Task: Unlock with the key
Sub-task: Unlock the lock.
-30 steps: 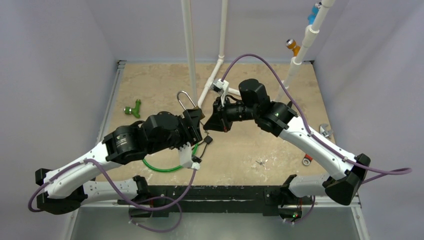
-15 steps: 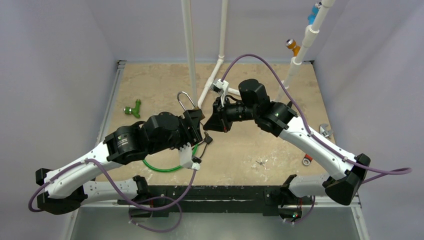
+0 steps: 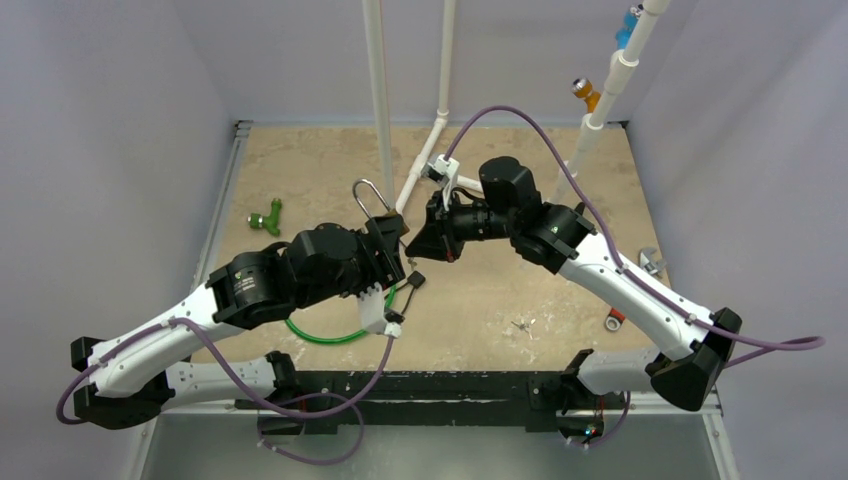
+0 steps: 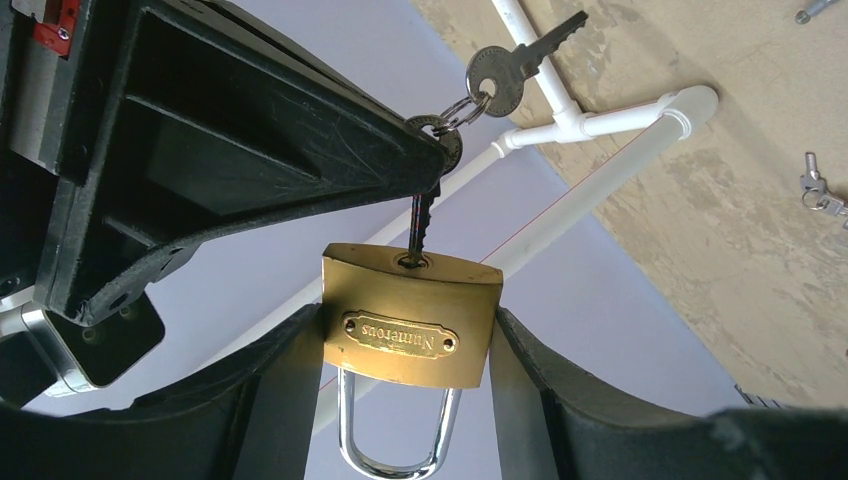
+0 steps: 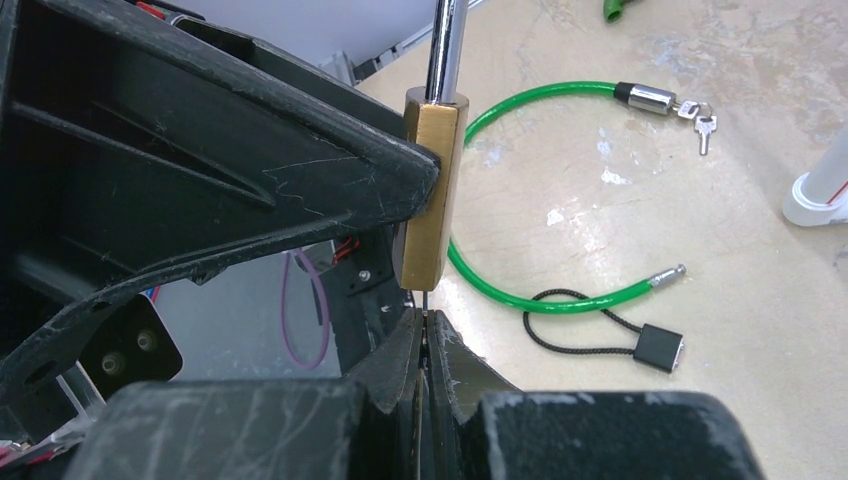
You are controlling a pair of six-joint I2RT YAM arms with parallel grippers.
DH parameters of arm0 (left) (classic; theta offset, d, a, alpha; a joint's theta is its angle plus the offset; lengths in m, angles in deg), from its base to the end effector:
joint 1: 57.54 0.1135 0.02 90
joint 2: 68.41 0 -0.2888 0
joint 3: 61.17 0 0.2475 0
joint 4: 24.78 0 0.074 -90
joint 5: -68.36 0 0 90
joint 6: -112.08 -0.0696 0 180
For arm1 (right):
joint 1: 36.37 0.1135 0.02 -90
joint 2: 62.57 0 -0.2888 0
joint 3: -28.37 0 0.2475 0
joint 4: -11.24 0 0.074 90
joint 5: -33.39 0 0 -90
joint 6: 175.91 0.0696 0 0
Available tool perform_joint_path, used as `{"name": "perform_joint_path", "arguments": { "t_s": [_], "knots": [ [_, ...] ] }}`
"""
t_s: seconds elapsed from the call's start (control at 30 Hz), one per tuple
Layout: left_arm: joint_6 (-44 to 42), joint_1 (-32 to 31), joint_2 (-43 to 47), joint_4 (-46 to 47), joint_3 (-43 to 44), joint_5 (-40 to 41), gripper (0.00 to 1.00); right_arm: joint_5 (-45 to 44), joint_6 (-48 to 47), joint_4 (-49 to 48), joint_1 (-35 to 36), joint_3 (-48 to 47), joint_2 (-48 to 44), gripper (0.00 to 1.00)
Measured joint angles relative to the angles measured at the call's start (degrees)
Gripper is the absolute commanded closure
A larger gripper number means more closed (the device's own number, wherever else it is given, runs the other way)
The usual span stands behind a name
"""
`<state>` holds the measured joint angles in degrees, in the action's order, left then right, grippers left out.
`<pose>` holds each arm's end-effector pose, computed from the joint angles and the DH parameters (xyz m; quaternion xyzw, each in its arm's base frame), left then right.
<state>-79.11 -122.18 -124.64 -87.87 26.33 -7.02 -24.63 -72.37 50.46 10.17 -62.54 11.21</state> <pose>0.0977 -0.1652 0.4075 0.8525 0.1683 0.2568 0.4230 0.1790 0.2425 0.4137 -0.3740 0.7208 0.4666 0.3504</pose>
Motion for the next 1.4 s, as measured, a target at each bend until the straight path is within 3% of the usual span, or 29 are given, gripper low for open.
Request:
{"name": "perform_joint_path", "arguments": {
  "t_s": [1.4],
  "knots": [
    [0.00,0.13,0.33,2.82,0.00,2.34,1.00,-4.28,6.05,-7.80,0.72,3.30,-2.34,1.00]
  ]
}}
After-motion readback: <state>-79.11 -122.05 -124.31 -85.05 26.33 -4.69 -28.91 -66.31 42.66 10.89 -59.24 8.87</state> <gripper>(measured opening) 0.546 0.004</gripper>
